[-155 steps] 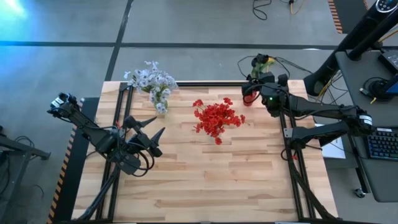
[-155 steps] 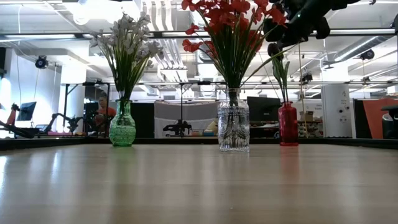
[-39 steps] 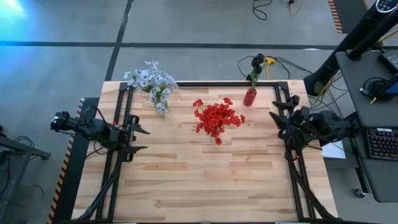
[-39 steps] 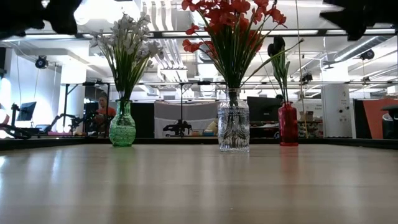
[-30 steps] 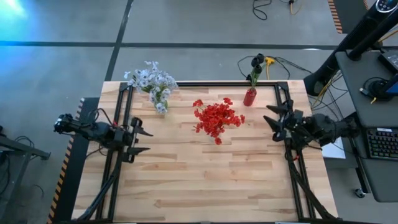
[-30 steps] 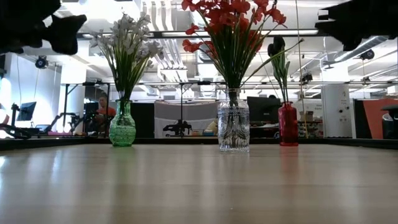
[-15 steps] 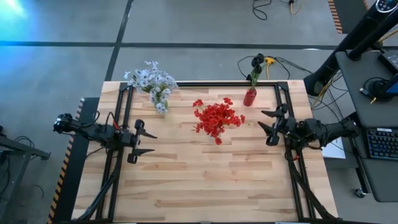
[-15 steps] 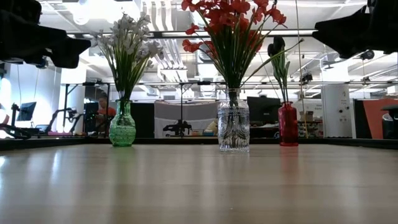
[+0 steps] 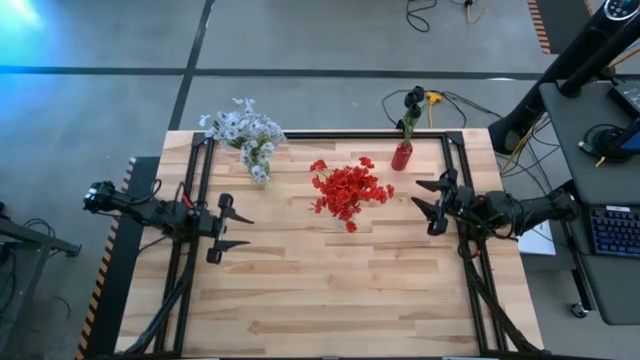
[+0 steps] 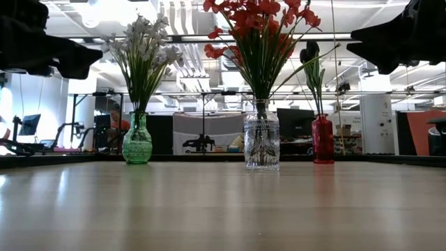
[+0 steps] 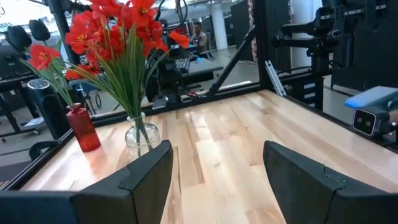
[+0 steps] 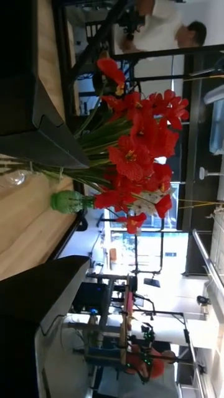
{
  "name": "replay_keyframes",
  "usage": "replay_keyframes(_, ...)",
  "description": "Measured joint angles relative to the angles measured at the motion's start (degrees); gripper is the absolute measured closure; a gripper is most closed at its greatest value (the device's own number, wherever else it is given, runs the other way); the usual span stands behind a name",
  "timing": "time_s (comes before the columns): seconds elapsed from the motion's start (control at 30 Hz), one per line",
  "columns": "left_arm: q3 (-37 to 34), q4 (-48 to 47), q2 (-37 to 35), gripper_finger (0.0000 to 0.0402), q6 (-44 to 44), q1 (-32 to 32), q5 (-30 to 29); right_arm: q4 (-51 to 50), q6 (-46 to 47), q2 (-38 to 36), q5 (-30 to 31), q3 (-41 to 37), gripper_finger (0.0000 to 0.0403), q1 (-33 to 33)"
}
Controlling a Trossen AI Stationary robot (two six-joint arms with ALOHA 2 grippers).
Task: Sort flowers into vase by color
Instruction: Return to Home Position
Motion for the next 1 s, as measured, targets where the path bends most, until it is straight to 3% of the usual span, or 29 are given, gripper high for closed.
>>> replay_keyframes(1.0, 0.0, 0.2, 1.8, 0.0168, 0.0, 0.0, 0.0, 0.0, -0.2, 0.0, 0.0, 0.0, 0.017, 0.0)
